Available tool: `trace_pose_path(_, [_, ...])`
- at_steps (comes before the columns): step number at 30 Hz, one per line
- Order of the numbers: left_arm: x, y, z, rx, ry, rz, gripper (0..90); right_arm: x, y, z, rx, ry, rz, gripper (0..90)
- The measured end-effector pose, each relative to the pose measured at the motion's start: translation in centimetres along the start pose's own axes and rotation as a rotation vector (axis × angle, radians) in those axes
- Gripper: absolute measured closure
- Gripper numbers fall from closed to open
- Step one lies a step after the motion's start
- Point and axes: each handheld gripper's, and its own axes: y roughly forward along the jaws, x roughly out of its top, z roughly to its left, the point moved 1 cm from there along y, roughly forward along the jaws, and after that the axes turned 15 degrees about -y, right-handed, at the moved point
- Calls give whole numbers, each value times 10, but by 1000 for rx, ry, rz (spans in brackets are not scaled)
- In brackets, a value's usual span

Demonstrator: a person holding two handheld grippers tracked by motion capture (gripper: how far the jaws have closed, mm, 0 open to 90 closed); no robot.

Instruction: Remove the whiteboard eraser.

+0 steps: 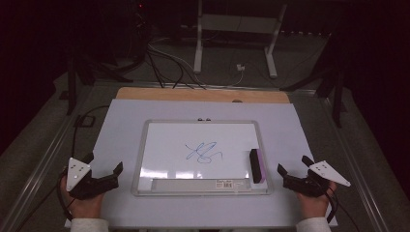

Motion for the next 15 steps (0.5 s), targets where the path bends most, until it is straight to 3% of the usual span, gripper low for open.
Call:
trace_pose_path(5, [-2, 0, 5, 7, -30, -20, 6, 2, -3, 3, -3, -28, -2, 1])
trace_pose_path(15, [-5, 2, 7, 12, -49, -11, 6, 6, -2, 2, 6, -13, -5, 1])
